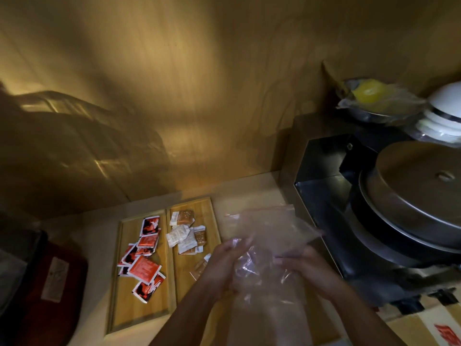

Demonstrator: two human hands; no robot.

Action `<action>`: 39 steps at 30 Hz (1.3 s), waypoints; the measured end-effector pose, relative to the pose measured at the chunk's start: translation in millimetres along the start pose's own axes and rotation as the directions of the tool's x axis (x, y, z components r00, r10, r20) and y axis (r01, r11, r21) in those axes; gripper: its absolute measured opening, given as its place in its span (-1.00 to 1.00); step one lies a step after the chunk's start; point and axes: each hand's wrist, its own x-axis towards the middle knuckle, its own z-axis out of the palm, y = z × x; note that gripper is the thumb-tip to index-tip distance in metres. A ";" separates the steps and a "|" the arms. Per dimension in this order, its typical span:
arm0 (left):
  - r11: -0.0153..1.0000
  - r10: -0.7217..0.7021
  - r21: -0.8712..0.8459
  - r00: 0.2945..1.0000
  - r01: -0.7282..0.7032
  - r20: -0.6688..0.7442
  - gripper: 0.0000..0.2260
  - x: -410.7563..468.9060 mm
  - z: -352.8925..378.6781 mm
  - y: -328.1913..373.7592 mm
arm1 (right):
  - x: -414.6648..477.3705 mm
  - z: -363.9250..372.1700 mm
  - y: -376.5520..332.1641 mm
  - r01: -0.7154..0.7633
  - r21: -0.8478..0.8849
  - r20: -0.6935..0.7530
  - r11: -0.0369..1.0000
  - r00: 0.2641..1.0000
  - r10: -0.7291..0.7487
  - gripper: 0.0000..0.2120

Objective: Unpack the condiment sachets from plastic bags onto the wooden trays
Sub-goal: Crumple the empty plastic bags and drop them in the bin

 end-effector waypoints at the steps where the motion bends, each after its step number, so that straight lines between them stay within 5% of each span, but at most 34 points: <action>1: 0.999 0.045 0.033 0.997 -0.044 -0.056 -0.79 -1.2 0.2 2.3 | 0.4 2.2 -2.9 -0.010 -0.012 0.031 1.000 0.999 0.011 -0.91; 4: 0.993 0.080 0.100 0.985 -0.065 -0.155 -0.90 -4.8 -3.6 6.4 | 2.1 4.9 -7.2 -0.026 -0.037 0.062 0.999 0.998 0.028 -0.80; 8: 0.993 0.051 0.116 0.992 -0.038 -0.114 -0.88 -8.7 -12.0 7.0 | 1.8 12.0 -10.9 0.002 0.034 0.027 0.999 1.000 -0.003 -0.55; 13: 0.998 -0.006 0.061 0.993 0.013 -0.116 -0.89 -14.4 -13.5 2.8 | 3.6 18.8 -17.5 0.075 0.034 -0.033 0.997 0.997 -0.074 -0.95; 17: 0.995 0.057 0.089 0.965 -0.035 -0.257 -0.89 -15.5 -13.6 5.1 | 3.5 19.2 -16.7 0.081 0.043 0.006 0.996 0.997 -0.081 -0.91; 25: 0.993 0.069 0.112 0.971 -0.044 -0.231 -0.92 -21.0 -16.5 11.9 | 12.0 27.4 -23.3 0.093 0.204 -0.029 0.975 0.996 -0.089 -0.81; 29: 0.997 0.019 0.077 0.944 0.007 -0.329 -0.75 -19.4 -19.5 11.3 | 12.1 32.4 -26.0 0.072 0.191 -0.021 0.979 0.997 -0.069 -0.76; 34: 0.996 0.048 0.082 0.949 -0.024 -0.313 -0.76 -18.1 -21.1 16.4 | 15.6 27.4 -20.9 0.057 0.278 -0.007 0.959 0.998 -0.057 -0.73; 39: 0.990 0.097 0.120 0.969 -0.071 -0.227 -0.86 -18.2 -30.7 14.8 | 15.5 28.3 -25.8 0.123 0.166 -0.001 0.978 0.992 -0.124 -0.85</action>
